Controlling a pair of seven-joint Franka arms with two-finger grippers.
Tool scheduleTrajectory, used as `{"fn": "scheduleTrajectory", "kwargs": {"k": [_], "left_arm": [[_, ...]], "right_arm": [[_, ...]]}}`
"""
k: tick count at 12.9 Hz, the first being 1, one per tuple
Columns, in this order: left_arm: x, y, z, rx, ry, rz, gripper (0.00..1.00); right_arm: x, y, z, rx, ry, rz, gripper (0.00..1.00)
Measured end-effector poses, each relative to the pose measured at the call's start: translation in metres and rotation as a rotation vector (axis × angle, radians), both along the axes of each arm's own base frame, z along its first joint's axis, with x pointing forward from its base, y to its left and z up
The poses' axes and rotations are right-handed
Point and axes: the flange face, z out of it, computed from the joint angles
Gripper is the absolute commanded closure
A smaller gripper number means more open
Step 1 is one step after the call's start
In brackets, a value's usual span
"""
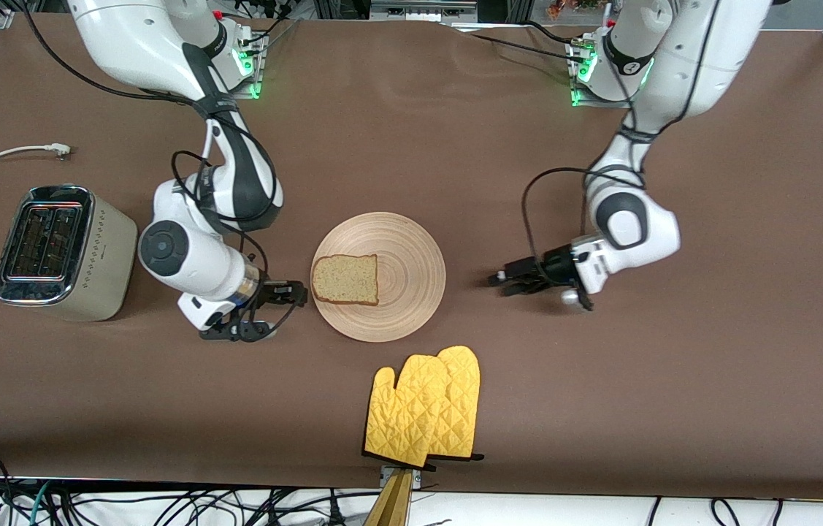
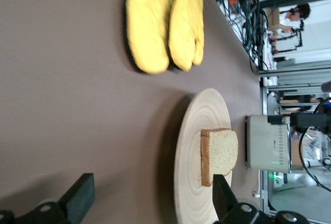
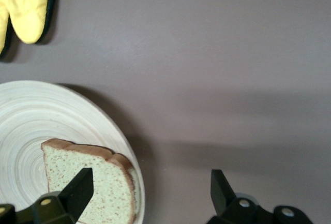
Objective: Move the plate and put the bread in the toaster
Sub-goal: 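Withdraw the left gripper while the right gripper lowers toward the bread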
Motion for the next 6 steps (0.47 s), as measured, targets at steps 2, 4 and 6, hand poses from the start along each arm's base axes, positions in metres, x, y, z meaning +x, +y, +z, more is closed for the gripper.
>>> {"fn": "scheduleTrajectory", "kwargs": {"k": [2,4,6], "left_arm": [[0.006,0.048,0.043,0.1,0.025,-0.051,0.0],[0.011,0.082,0.094,0.226,0.044,-0.102,0.0],[0.007,0.099,0.135,0.35,0.061,-0.161,0.0]], "right_arm": [[-0.004,0.009,-0.01,-0.006,0.012,0.013,0.0],[-0.008,0.015,-0.024,-0.015,0.03,0.023,0.0],[-0.014,0.025,-0.037,-0.023,0.047,0.039,0.0]]}}
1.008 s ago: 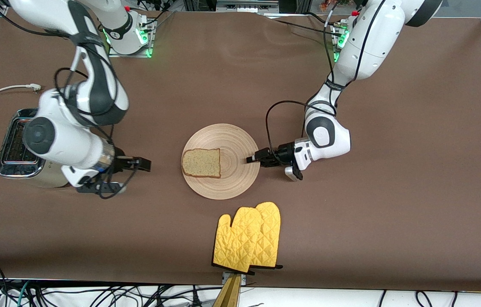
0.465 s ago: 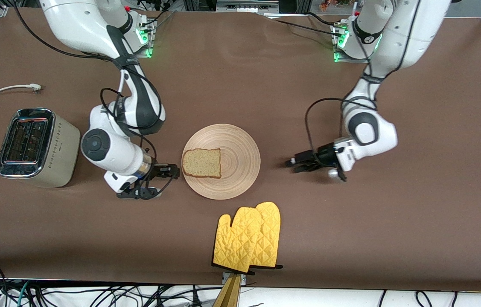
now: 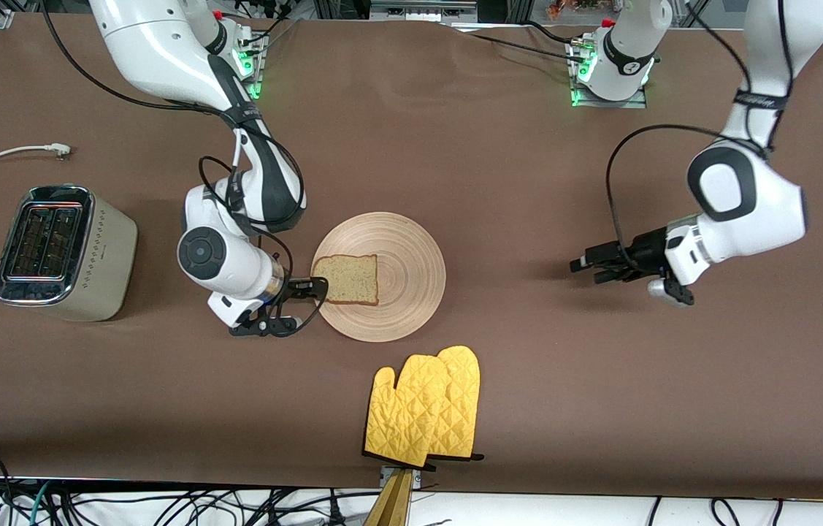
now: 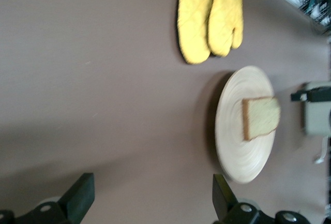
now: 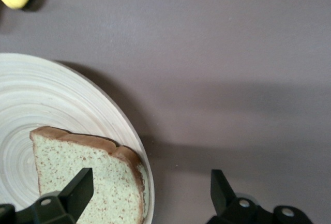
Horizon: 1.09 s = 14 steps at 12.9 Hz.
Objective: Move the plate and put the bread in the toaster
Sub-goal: 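Withdraw the left gripper while the right gripper lowers toward the bread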
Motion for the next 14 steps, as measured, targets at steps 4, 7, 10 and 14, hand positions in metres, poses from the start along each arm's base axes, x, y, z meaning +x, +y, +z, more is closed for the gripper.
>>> {"fn": "scheduleTrajectory", "kwargs": {"k": [4,7,10,14], "left_arm": [[-0.016,0.011,0.059,0.283,0.043,-0.102,0.0],[-0.023,0.023,0.107,0.432,0.093,-0.162,0.0],[-0.024,0.028,0.176,0.546,0.174,-0.175,0.0],[-0.035,0.034,0.245,0.573,0.283,-0.091,0.0]], "right_arm": [[-0.007,0.013,-0.011,-0.007,0.013,0.02,0.0],[-0.009,0.016,-0.011,-0.007,0.014,0.026,0.02],[-0.012,0.023,-0.012,-0.009,0.015,0.036,0.12],[-0.015,0.027,-0.022,-0.016,0.027,0.044,0.17]]}}
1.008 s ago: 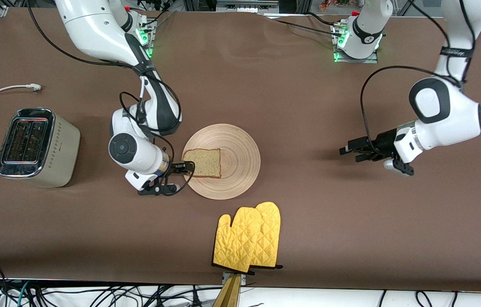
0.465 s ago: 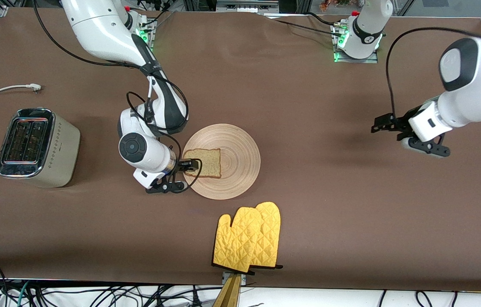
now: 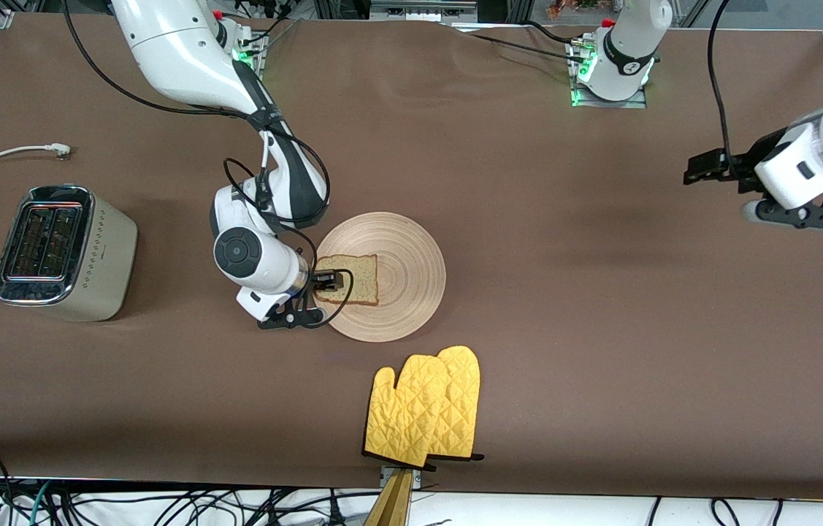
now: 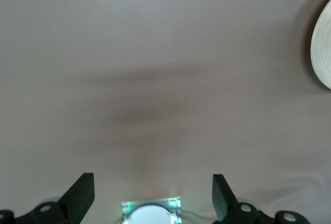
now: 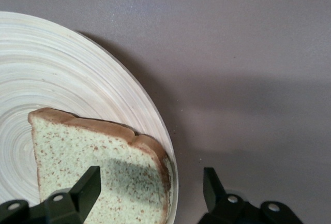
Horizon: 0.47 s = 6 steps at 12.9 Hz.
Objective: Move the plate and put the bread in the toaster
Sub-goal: 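Withdraw the left gripper while the right gripper lowers toward the bread, then grasp the bread slice's crust edge with the right gripper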
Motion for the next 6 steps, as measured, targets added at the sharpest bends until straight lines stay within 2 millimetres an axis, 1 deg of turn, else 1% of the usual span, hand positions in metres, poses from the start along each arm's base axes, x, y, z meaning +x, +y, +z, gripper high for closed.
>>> {"fn": "scheduleTrajectory", "kwargs": {"k": [1,3,4,5,6], "left_arm": [[0.0,0.002,0.012,0.007,-0.006,0.022,0.0],[0.0,0.007,0.024,0.017,-0.017,0.046,0.0],[0.0,0.006,0.028,0.018,-0.025,0.048,0.0],[0.0,0.002,0.031,0.021,-0.033,0.051,0.0],[0.001,-0.003,0.034,0.024,-0.037,0.055,0.0]], "right_arm": [[0.0,0.0,-0.001,0.0,0.001,0.001,0.19],[-0.002,0.003,-0.001,0.0,0.001,0.005,0.19],[-0.003,0.005,-0.001,-0.001,0.001,0.004,0.2],[-0.003,0.007,-0.001,-0.001,0.001,0.003,0.23],[-0.004,0.008,-0.001,-0.001,0.002,0.002,0.23]]}}
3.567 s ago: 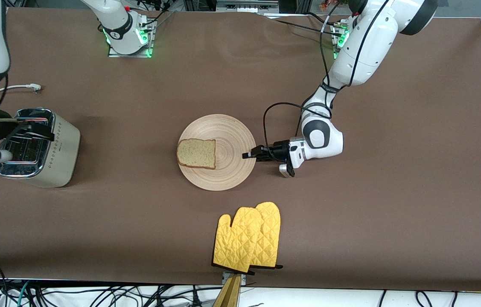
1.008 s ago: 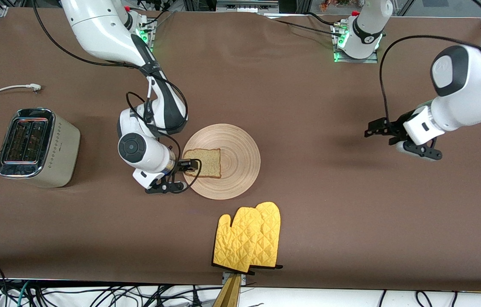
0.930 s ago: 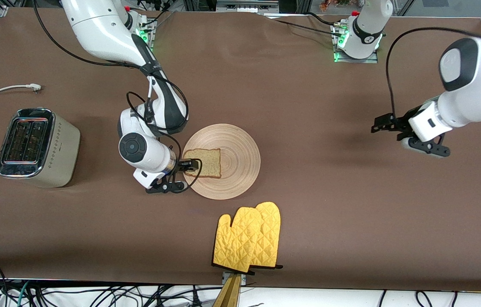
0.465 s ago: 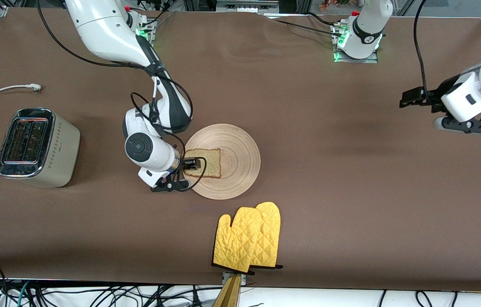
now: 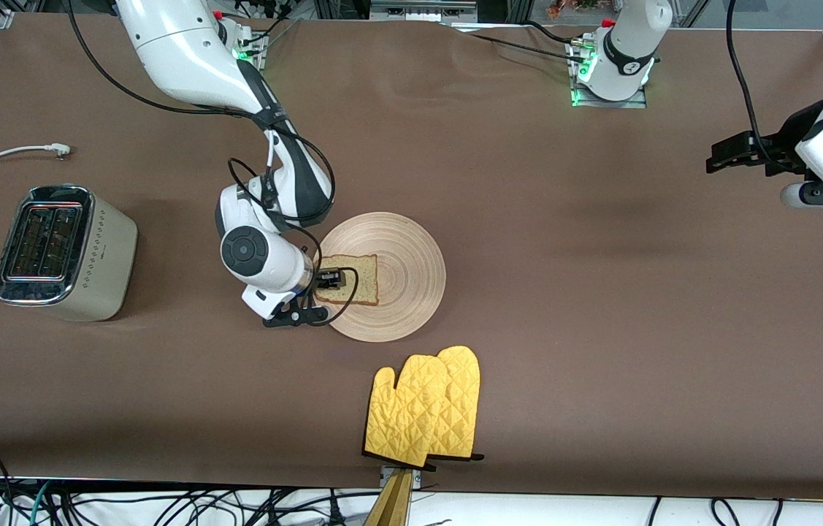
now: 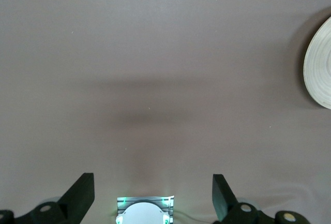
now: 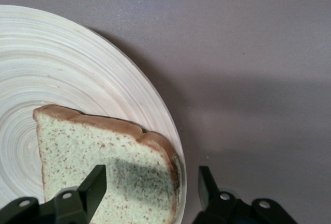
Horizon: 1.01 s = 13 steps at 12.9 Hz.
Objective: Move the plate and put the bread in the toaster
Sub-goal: 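Grasp the bread slice's crust edge with the right gripper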
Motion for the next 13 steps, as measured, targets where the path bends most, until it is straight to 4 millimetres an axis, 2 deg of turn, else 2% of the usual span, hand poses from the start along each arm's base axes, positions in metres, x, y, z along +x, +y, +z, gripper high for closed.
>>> {"fn": "scheduleTrajectory", "kwargs": {"k": [1,4,6,9,11,13], "left_arm": [[0.0,-0.004,0.001,0.002,-0.001,0.001,0.0],[0.0,-0.006,0.001,0.003,-0.002,0.001,0.0],[0.002,-0.005,0.006,0.002,-0.015,0.003,0.0],[0.01,-0.005,0.009,0.002,-0.027,0.004,0.0],[0.012,-0.001,0.011,0.003,-0.032,0.011,0.0],[0.012,0.002,0.012,0.017,-0.035,0.014,0.0]], "right_arm": [[0.0,0.001,0.0,0.0,0.0,0.0,0.24],[-0.001,0.001,0.0,0.0,0.0,0.0,0.35],[-0.001,0.001,0.0,0.0,0.0,0.0,0.36],[-0.001,0.001,-0.001,-0.001,0.002,0.0,0.53],[-0.001,0.001,-0.002,-0.002,0.003,0.0,0.61],[-0.001,0.001,-0.004,-0.003,0.005,-0.001,0.8]]}}
